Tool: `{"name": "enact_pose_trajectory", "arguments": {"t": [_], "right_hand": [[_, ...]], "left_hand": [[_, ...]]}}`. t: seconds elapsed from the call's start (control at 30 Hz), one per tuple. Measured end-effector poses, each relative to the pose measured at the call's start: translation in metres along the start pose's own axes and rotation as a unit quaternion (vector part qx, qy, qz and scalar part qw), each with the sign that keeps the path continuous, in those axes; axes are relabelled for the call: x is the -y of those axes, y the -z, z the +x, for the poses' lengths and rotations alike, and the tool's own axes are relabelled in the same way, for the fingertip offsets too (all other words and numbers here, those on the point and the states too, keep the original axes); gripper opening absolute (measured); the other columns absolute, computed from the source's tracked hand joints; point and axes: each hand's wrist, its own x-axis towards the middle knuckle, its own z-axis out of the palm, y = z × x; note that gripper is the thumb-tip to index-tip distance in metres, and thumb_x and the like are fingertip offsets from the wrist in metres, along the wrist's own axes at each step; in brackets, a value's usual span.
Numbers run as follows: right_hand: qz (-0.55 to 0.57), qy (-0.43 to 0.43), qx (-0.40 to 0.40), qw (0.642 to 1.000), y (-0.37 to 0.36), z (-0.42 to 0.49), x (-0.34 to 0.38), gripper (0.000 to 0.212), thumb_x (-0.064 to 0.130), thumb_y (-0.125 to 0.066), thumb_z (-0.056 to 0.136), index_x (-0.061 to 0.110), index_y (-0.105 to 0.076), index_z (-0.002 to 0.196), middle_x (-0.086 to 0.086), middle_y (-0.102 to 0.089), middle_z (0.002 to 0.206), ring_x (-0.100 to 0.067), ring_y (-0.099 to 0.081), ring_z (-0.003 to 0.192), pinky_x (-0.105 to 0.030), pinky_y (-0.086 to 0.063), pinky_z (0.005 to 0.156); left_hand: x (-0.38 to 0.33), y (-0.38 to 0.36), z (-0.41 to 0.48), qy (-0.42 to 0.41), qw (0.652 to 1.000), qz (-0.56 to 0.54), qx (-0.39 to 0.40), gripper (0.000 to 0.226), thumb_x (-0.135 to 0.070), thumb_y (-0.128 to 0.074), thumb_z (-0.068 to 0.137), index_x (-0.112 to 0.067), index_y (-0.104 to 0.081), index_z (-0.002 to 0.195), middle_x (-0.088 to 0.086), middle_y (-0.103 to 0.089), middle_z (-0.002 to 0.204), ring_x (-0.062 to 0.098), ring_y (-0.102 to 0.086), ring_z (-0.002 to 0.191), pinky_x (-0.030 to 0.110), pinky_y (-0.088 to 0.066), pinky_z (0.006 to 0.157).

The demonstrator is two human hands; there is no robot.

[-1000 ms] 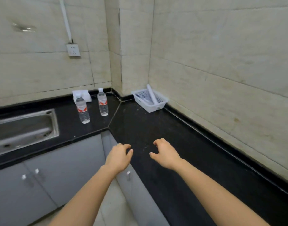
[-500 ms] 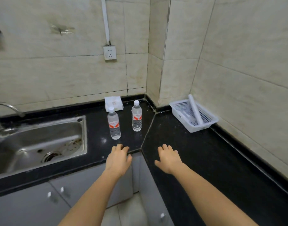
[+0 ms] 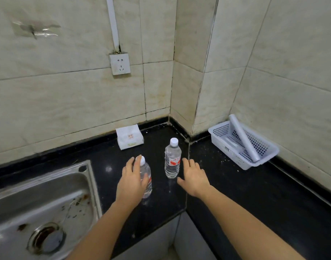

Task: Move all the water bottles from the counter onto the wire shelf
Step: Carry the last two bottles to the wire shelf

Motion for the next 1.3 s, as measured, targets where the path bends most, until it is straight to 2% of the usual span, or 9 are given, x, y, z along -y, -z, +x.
{"name": "enact_pose_trajectory", "arguments": {"t": [0.13,0.27,0.5,0.63,0.8,0.87,0.97,1.13,1.3], "right_hand": [[0.003,-0.02,-0.05,0.999,0.005,0.043,0.016,0.08,0.036,-0.058,0.091,0.014,-0.011,0.152,-0.01,-0.04,0.136,-0.029,-0.044,0.123,-0.043,-0.043,0.096],[-0.025,-0.027,-0.036,0.999,0.01,0.079,0.028,0.09,0.036,-0.062,0.09,0.017,-0.003,0.154,-0.012,-0.036,0.141,-0.03,-0.041,0.127,-0.046,-0.041,0.099],[-0.046,-0.016,-0.084,0.995,0.005,0.096,0.033,0.048,0.025,-0.053,0.097,0.013,-0.035,0.14,-0.01,-0.051,0.129,-0.026,-0.05,0.117,-0.038,-0.049,0.09],[0.006,-0.015,-0.12,0.993,0.001,0.073,0.035,0.037,0.034,-0.049,0.099,0.011,-0.048,0.127,-0.008,-0.056,0.117,-0.023,-0.054,0.108,-0.032,-0.047,0.082],[0.043,0.003,-0.105,0.994,-0.01,0.036,0.035,0.031,0.035,-0.055,0.095,0.013,-0.053,0.117,-0.005,-0.059,0.11,-0.023,-0.056,0.101,-0.034,-0.046,0.076],[0.051,-0.007,-0.082,0.995,-0.005,0.03,0.03,0.03,0.035,-0.06,0.091,0.014,-0.055,0.111,-0.005,-0.061,0.106,-0.025,-0.058,0.099,-0.036,-0.048,0.076],[0.135,-0.074,-0.079,0.985,0.012,0.018,0.015,0.028,0.035,-0.069,0.083,0.015,-0.061,0.102,-0.005,-0.066,0.097,-0.026,-0.062,0.091,-0.04,-0.051,0.075],[0.221,-0.142,-0.08,0.962,0.042,-0.029,-0.014,0.027,0.033,-0.08,0.071,0.012,-0.07,0.083,-0.003,-0.067,0.077,-0.018,-0.062,0.074,-0.034,-0.051,0.062],[0.224,-0.185,-0.058,0.955,0.061,-0.114,-0.053,0.029,0.036,-0.083,0.064,0.011,-0.068,0.068,0.0,-0.063,0.065,-0.01,-0.055,0.059,-0.025,-0.041,0.05]], "left_hand": [[0.018,-0.005,0.037,-0.037,0.998,-0.055,0.012,0.057,-0.027,-0.054,0.093,-0.019,-0.031,0.144,0.002,-0.04,0.142,0.02,-0.045,0.125,0.036,-0.047,0.093],[0.032,-0.013,0.053,-0.066,0.996,-0.042,0.037,0.047,-0.031,-0.043,0.098,-0.019,-0.037,0.143,-0.002,-0.047,0.138,0.016,-0.046,0.124,0.03,-0.044,0.093],[0.042,-0.017,0.048,-0.095,0.995,-0.038,0.016,0.048,-0.032,-0.048,0.095,-0.021,-0.041,0.141,0.0,-0.055,0.125,0.015,-0.049,0.112,0.022,-0.043,0.077],[0.044,-0.009,0.055,-0.123,0.991,0.019,0.042,0.051,-0.033,-0.051,0.094,-0.023,-0.038,0.142,0.0,-0.054,0.122,0.018,-0.048,0.109,0.028,-0.047,0.075],[0.042,0.005,0.056,-0.127,0.988,0.024,0.08,0.045,-0.034,-0.056,0.091,-0.022,-0.048,0.134,-0.001,-0.055,0.109,0.018,-0.051,0.101,0.029,-0.043,0.073],[0.039,0.009,0.057,-0.132,0.988,0.009,0.074,0.032,-0.034,-0.061,0.087,-0.021,-0.06,0.116,-0.001,-0.056,0.094,0.017,-0.052,0.09,0.027,-0.038,0.065],[0.032,0.015,0.058,-0.12,0.989,-0.002,0.082,0.019,-0.033,-0.065,0.083,-0.017,-0.063,0.091,0.0,-0.05,0.077,0.016,-0.05,0.075,0.028,-0.036,0.058],[-0.003,0.013,0.032,-0.146,0.984,-0.022,0.101,0.013,-0.029,-0.066,0.081,-0.017,-0.061,0.084,0.002,-0.049,0.079,0.017,-0.05,0.077,0.033,-0.045,0.065],[-0.063,0.012,-0.008,-0.186,0.968,-0.083,0.145,0.011,-0.027,-0.07,0.079,-0.02,-0.066,0.086,0.003,-0.051,0.078,0.015,-0.052,0.074,0.026,-0.04,0.061]]}}
